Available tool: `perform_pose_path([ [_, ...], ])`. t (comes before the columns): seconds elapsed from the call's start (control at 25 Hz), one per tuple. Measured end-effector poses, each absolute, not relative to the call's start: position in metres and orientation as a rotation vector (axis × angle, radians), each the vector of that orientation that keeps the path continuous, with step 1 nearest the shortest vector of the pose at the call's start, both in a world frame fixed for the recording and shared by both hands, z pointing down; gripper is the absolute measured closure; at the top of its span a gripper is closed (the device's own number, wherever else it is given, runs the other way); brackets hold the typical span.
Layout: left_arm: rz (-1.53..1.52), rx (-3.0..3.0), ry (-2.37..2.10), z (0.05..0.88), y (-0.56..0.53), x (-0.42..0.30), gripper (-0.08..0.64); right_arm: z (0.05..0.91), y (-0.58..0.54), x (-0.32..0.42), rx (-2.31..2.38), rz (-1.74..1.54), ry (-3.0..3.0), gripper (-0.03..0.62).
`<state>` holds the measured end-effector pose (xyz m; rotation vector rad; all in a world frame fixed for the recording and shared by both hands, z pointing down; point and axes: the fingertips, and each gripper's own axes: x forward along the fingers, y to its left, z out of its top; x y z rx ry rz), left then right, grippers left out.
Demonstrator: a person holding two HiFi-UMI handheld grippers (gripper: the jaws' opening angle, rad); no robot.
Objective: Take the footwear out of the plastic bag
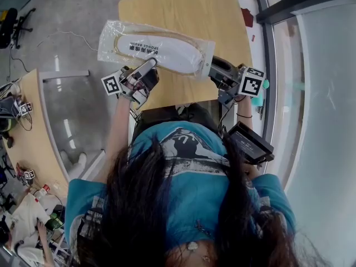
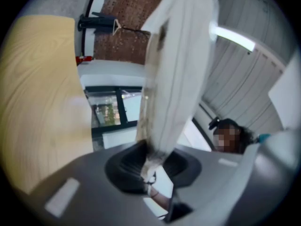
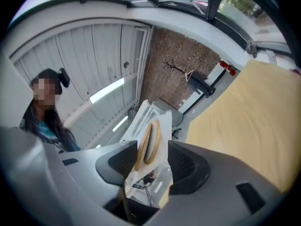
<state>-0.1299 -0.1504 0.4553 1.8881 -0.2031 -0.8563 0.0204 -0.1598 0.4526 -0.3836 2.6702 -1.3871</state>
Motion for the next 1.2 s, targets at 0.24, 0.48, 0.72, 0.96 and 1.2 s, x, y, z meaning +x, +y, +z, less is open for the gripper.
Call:
perform_pose_path([
  [0.24,-0.847,1.871,-0.173,0.456,-0.153,-0.125,0.489,0.438,-0.159,0.018,-0.260,-1.409,2.613,0.384],
  [0.48,-0.707,1.932,-0.297,0.470,-0.158,-0.115,0.479,0.417,-0.156,0.017,-0.227,-1.329,2.601,0.377],
  [0.72,-0.617,1.947,-0.369,0.483,-0.156,-0.120,0.485,0.444,-0.160,0.010,-0.435,-1.306,2.842,0.379],
  [0.96,-0.616,1.938,-0.310,0.481,-0.155,-0.114,0.485,0.449,-0.160,-0.004,-0.391,-1.413,2.815,0.404],
  [1.2,-0.639,1.950,-0.427,0.488,-0.161,-0.116,0.467,0.455,-0.161,0.000,-0.466,-1.487,2.784,0.481],
])
